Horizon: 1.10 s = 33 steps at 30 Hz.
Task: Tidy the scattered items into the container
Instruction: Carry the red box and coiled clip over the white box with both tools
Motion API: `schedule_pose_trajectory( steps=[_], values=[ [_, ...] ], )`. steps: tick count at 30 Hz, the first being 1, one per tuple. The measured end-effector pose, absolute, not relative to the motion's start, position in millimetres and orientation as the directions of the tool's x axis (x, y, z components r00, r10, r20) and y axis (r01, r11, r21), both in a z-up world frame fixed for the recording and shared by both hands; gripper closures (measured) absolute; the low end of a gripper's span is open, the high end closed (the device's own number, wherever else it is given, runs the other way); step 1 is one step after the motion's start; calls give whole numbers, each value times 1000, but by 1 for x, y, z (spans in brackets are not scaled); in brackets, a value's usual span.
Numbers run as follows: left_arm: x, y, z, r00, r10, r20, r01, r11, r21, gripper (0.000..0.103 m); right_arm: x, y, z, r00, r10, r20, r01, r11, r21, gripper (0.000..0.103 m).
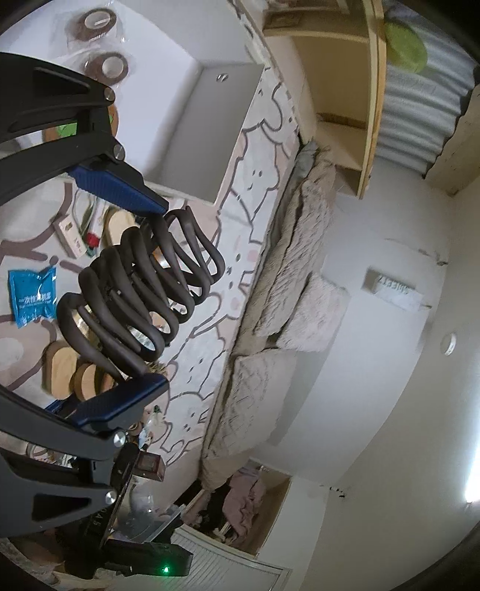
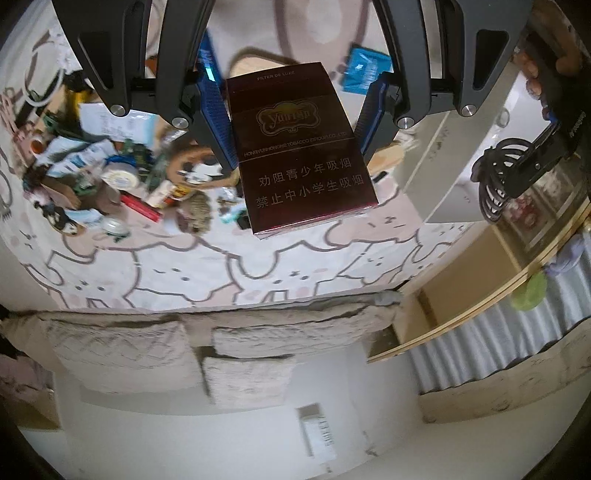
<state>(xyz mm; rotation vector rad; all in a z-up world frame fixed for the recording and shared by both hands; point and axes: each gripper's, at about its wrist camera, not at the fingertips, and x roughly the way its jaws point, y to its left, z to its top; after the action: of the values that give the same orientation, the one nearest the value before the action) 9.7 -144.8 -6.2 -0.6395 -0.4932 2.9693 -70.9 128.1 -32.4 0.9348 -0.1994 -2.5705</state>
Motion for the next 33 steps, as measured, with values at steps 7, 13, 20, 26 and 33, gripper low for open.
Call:
schedule_pose_trajectory(
  steps=[7, 13, 20, 26, 33],
  values=[
    [18, -181, -4, -926, 37, -375, 98, -937, -335, 16, -70, 85, -25, -662, -470, -584, 403, -880, 252, 40],
    [26, -210, -7, -922, -30, -386, 178, -919, -353, 16, -64, 44, -20, -622, -522, -584, 487, -842, 233, 40],
    [35, -233, -11, -913, -91, -398, 248, -898, -363, 16, -57, 2, -13, -585, -572, -574, 565, -796, 217, 40],
    [42, -250, -12, -909, -128, -397, 289, -880, -378, 16, -50, -32, -5, -553, -613, -564, 625, -753, 206, 40],
    [52, -269, -13, -904, -162, -395, 327, -857, -397, 17, -53, -68, -3, -500, -645, -577, 669, -711, 215, 40]
  ],
)
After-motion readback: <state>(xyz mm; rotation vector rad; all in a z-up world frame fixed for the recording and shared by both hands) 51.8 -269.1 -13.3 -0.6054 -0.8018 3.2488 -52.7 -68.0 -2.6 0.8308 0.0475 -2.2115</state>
